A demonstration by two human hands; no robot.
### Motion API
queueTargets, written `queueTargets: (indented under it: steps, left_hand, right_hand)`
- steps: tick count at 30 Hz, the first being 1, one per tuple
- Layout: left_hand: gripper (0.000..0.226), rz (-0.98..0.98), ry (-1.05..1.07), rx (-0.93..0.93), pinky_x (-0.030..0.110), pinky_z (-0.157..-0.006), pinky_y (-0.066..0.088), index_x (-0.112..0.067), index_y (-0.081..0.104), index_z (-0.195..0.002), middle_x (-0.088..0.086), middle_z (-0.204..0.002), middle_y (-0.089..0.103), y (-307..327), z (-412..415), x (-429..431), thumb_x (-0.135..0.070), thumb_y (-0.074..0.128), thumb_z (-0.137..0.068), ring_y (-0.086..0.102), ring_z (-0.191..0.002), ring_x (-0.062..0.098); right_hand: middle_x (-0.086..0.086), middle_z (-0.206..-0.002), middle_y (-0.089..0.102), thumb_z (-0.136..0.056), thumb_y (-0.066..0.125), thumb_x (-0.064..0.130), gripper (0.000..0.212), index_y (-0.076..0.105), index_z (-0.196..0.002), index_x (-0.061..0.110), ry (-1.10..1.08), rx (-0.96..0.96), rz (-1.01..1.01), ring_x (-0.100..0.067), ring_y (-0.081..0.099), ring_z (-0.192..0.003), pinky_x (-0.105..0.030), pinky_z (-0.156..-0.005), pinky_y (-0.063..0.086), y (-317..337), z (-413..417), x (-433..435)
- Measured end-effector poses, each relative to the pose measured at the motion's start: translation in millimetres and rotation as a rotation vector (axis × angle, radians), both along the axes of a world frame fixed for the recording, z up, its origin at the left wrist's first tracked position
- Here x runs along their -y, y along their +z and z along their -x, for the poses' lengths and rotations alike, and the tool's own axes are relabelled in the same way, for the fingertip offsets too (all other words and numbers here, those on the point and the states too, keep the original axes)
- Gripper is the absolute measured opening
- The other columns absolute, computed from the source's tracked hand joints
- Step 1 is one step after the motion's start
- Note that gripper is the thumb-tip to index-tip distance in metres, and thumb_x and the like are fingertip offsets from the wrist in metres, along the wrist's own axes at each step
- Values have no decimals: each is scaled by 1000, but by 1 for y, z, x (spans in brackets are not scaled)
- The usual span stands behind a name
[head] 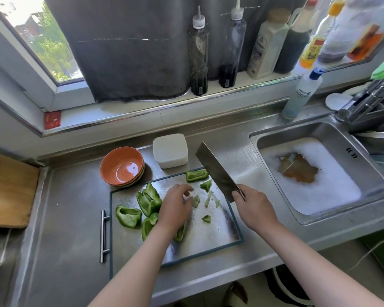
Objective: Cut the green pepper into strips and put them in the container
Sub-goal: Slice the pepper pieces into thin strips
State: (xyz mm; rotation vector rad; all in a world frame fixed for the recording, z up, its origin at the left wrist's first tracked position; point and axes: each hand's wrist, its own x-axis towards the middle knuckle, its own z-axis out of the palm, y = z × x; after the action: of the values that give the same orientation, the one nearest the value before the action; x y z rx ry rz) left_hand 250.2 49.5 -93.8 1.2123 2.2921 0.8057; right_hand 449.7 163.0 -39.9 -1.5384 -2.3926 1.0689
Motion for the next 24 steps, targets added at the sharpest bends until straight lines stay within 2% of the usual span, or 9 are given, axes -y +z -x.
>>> queueTargets:
  steps: [2, 5, 8, 13, 15, 17, 21, 24]
  left_hand:
    - [33, 88, -12, -9, 26, -81, 48, -29, 64, -119, -8, -107, 60, -1, 4, -4, -30, 69, -87, 55, -86, 6]
    - [35, 240, -87, -108, 29, -85, 48, -31, 69, -115, -8, -104, 65, 0, 3, -15, -38, 71, -82, 57, -100, 14]
    - [27, 271, -92, -123, 26, -81, 47, -29, 72, -112, -6, -107, 66, -4, 3, -24, -26, 63, -87, 58, -104, 17]
    - [19, 230, 91, -90, 28, -81, 48, -22, 75, -107, 1, -107, 69, -8, 24, -31, -21, 68, -89, 63, -100, 23]
    - [21, 235, 124, -84, 30, -82, 49, -24, 74, -109, 0, -108, 72, -6, 34, -32, -23, 69, -89, 63, -102, 22]
    - [26, 219, 128, -160, 31, -81, 48, -26, 71, -116, -1, -111, 70, -2, 37, -34, -26, 66, -90, 60, -107, 23]
    - [21, 25, -11, -231, 30, -78, 45, -26, 72, -110, -5, -108, 66, 5, 17, -47, -28, 68, -90, 58, -105, 20]
    - [23, 63, -187, -328, 27, -75, 41, -31, 73, -112, -8, -113, 66, 5, -6, -61, -35, 61, -93, 60, -105, 19]
  right_hand:
    - [2, -79, 67, -104, 47, 32, 22, 63, -95, 22, -3, -13, 7, -21, 62, -74, -42, -68, 55, -2, 0, 0]
    - [5, -73, 64, -103, 47, 31, 22, 62, -91, 22, -6, -23, 13, -18, 60, -70, -38, -66, 53, -3, 1, -1]
    - [6, -71, 63, -103, 47, 31, 22, 62, -90, 23, 5, -27, 20, -16, 60, -69, -35, -64, 50, -4, 1, -3]
    - [5, -74, 65, -104, 48, 31, 21, 62, -91, 24, 13, -50, 27, -16, 61, -69, -37, -65, 53, -5, 1, -9]
    - [5, -74, 66, -104, 48, 32, 20, 63, -92, 25, 10, -57, 28, -15, 61, -69, -36, -65, 53, -5, 3, -12]
    - [5, -74, 65, -104, 48, 31, 20, 63, -93, 24, 12, -60, 28, -15, 61, -69, -36, -64, 52, -5, 4, -15]
    - [7, -74, 65, -104, 48, 31, 20, 65, -96, 24, 10, -59, 36, -12, 60, -69, -30, -60, 47, -5, 5, -19]
    - [8, -74, 64, -104, 48, 30, 19, 65, -97, 24, 18, -52, 31, -10, 59, -69, -26, -56, 43, -5, 6, -20]
